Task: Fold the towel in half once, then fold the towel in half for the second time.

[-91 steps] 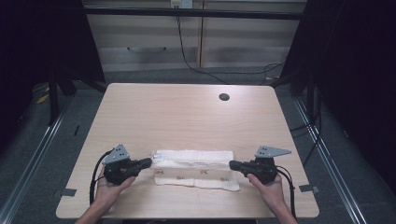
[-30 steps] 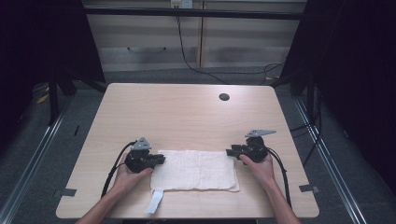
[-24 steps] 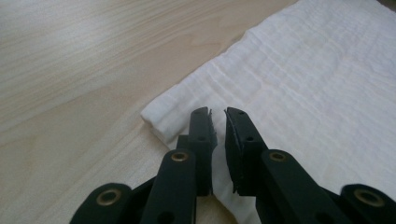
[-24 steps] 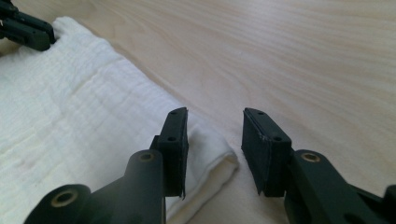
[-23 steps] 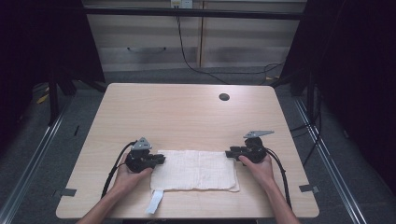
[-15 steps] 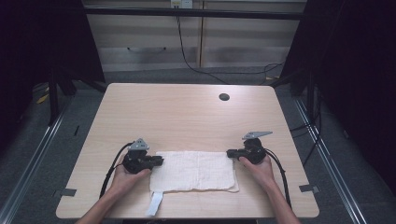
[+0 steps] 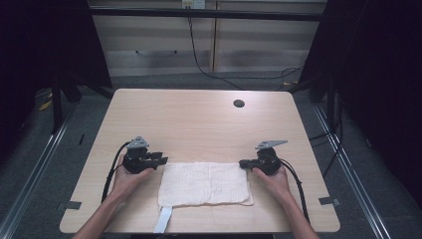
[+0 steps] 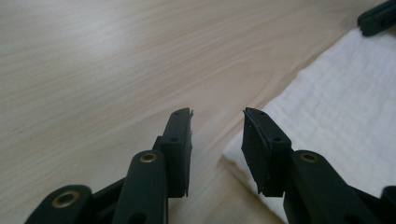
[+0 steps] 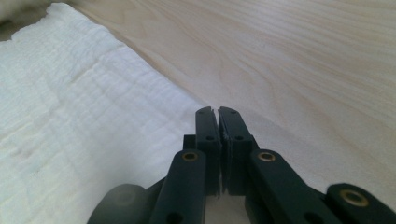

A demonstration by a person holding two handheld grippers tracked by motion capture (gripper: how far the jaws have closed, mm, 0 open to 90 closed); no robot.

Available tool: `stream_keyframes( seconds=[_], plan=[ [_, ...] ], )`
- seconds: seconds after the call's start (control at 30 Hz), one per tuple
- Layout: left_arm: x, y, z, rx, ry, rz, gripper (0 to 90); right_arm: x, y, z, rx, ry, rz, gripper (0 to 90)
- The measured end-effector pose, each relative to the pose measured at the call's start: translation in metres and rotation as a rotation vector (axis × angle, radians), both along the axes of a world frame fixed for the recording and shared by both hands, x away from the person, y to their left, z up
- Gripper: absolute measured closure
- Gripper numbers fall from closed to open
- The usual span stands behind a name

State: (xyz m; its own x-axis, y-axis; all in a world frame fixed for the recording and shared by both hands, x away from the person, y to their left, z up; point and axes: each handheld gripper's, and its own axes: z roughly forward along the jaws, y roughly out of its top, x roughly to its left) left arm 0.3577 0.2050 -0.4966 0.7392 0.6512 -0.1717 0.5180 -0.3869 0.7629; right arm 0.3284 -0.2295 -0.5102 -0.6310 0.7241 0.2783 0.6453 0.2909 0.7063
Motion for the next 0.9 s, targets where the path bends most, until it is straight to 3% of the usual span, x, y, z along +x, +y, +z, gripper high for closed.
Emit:
stream_keyframes(
  seconds=[0.23, 0.37, 0.53, 0.9],
  plan=[
    [0.002, -0.003, -0.010, 0.023, 0.029, -0.049, 61.4, 0.001, 0.003, 0.000, 0.000, -0.002, -0.002, 87.3],
    [0.000, -0.006, -0.010, 0.034, 0.010, -0.058, 62.2, -0.001, 0.004, 0.000, -0.009, -0.006, 0.001, 87.3],
    [-0.003, -0.010, -0.011, 0.031, 0.020, -0.098, 82.8, -0.002, 0.005, 0.001, -0.006, -0.014, 0.000, 87.4],
    [-0.005, -0.010, -0.010, 0.037, 0.027, -0.085, 86.5, -0.008, 0.001, 0.020, 0.068, -0.097, 0.000, 87.6]
  ],
)
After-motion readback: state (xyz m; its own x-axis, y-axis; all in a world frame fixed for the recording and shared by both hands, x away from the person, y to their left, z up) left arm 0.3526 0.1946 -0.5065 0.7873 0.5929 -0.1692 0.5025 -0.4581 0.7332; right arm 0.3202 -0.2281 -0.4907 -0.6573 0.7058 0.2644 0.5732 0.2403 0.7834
